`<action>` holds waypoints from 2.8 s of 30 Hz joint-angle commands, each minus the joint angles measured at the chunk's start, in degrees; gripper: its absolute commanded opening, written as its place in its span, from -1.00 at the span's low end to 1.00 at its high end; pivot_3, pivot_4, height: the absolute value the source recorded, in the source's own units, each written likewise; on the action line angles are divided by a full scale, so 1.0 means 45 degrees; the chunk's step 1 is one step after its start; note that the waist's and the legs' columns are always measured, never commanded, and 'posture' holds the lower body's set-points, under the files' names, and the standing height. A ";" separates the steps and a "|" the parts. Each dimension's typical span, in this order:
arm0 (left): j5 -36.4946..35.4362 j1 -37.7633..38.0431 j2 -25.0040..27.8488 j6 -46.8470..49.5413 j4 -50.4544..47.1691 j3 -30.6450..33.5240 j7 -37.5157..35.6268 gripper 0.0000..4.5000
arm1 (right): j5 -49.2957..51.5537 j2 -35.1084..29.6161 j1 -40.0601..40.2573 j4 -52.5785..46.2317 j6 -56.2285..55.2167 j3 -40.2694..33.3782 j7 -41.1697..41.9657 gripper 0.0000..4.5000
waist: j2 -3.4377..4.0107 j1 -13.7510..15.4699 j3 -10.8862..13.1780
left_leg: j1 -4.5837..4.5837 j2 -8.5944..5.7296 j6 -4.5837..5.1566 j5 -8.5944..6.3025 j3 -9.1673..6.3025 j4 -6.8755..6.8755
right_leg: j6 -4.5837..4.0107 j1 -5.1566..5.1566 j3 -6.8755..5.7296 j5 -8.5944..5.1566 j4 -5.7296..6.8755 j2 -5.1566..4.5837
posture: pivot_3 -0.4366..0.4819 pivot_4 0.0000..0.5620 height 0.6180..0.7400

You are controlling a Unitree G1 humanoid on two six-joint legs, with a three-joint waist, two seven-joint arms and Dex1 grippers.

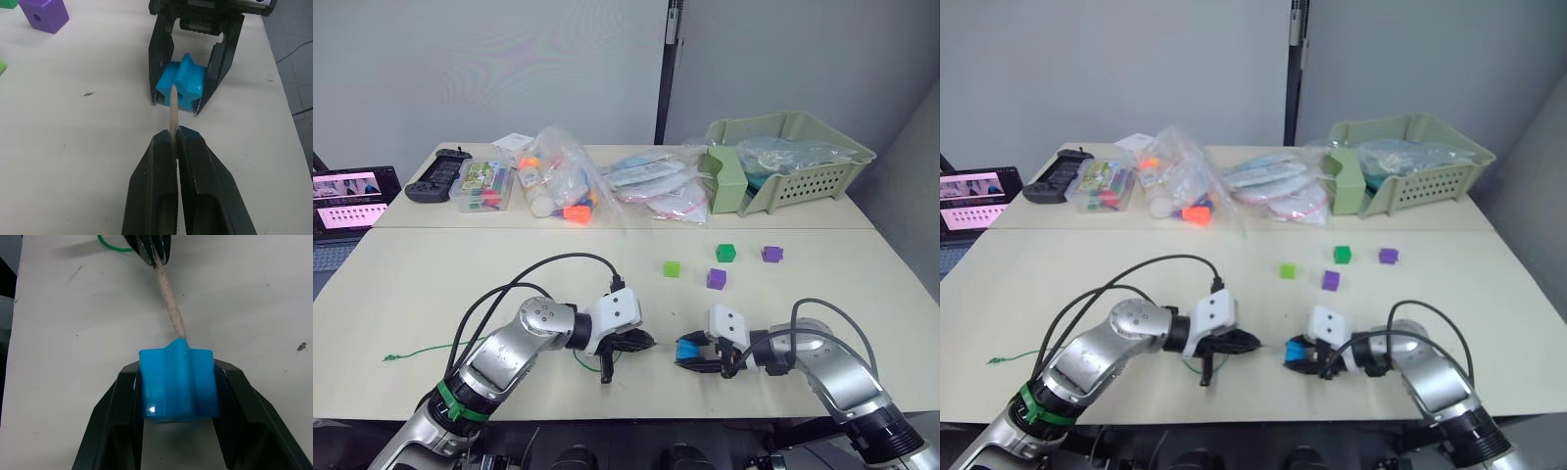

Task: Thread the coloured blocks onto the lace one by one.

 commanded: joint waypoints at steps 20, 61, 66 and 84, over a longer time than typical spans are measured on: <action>0.0322 -0.0358 -0.0499 0.0044 -0.0116 -0.0596 -0.0101 -1.00 | 0.0148 -0.0139 -0.0004 -0.0872 0.0317 0.0031 0.0074 -0.39 | 0.0000 0.0010 0.0000 | -0.0002 -0.0005 0.0000 0.0000 0.0001 0.0007 | 0.0001 0.0001 0.0001 -0.0001 -0.0001 -0.0002 | -0.05 -0.47 1.00; 0.0642 0.0531 0.0019 -0.1745 0.1356 0.0448 -0.1356 0.19 | 0.0301 -0.0087 0.0581 -0.1670 0.1032 -0.0260 -0.0609 -0.39 | 0.0002 0.0037 -0.0001 | -0.0008 -0.0055 0.0000 0.0002 -0.0014 0.0015 | 0.0030 0.0007 0.0000 0.0004 -0.0002 -0.0043 | -0.05 -0.47 1.00; 0.1209 0.0396 -0.0307 -0.2542 0.2192 0.0093 -0.1181 -0.19 | 0.0341 -0.0169 0.0601 -0.1760 0.1111 -0.0272 -0.0586 -0.39 | 0.0002 0.0031 -0.0001 | -0.0007 -0.0063 0.0000 0.0002 -0.0012 0.0017 | 0.0031 0.0008 0.0000 0.0003 -0.0003 -0.0041 | -0.05 -0.47 1.00; 0.1592 -0.0055 -0.1441 -0.3280 0.2688 -0.0278 -0.1300 -0.98 | 0.0361 -0.0315 0.0852 -0.2094 0.1302 -0.0348 -0.0665 -0.39 | 0.0002 0.0034 -0.0001 | -0.0010 -0.0064 0.0001 0.0002 -0.0013 0.0018 | 0.0032 0.0007 0.0000 0.0004 -0.0002 -0.0040 | -0.05 -0.47 1.00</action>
